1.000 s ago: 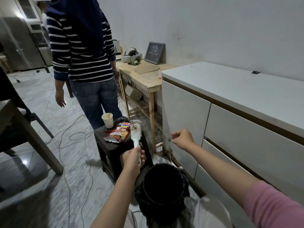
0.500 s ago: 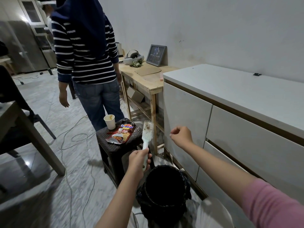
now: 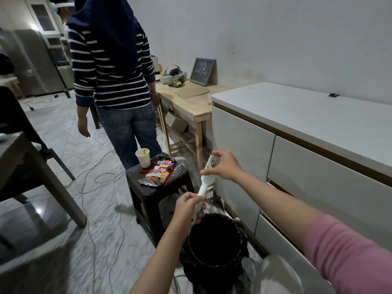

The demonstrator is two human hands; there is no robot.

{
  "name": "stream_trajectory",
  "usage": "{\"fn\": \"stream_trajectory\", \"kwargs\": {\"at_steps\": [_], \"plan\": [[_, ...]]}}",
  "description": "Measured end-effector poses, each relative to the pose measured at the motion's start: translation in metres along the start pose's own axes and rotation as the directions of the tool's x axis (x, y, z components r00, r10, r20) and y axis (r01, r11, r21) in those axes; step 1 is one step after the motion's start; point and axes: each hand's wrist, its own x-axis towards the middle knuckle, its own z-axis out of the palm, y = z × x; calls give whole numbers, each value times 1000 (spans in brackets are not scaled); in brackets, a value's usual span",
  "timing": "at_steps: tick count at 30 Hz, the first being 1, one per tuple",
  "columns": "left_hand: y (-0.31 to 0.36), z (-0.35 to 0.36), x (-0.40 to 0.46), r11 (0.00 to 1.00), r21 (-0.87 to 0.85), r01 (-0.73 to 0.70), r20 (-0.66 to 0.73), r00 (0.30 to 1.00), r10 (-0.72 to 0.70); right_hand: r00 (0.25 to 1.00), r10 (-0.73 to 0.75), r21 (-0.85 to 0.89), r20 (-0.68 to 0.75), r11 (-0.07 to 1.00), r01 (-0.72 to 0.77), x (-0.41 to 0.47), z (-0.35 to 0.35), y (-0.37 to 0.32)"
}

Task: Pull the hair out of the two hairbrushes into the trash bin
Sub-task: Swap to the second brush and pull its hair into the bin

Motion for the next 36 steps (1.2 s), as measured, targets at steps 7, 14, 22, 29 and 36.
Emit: {"fn": "stream_trajectory", "kwargs": {"at_steps": [7, 14, 22, 29, 36], "plan": [[-4, 2, -1, 999, -48, -26, -11, 1000, 26, 992, -35, 82, -118, 996, 44, -2, 2, 6], [-6, 13, 0, 994, -69, -86, -99, 992, 79, 960, 29, 87, -280, 996, -5, -6, 25, -3], [-15, 19, -2, 989, -114, -98, -165, 983, 79, 967, -20, -30, -253, 999, 13, -7, 28, -17], [-13, 22, -1, 992, -99, -81, -159, 985, 65, 975, -90, -88, -203, 993, 74, -5, 21, -18], [-3, 28, 0, 979, -205, -12, -140, 990, -17, 965, 33, 115, -261, 993, -2, -6, 17, -14]]}}
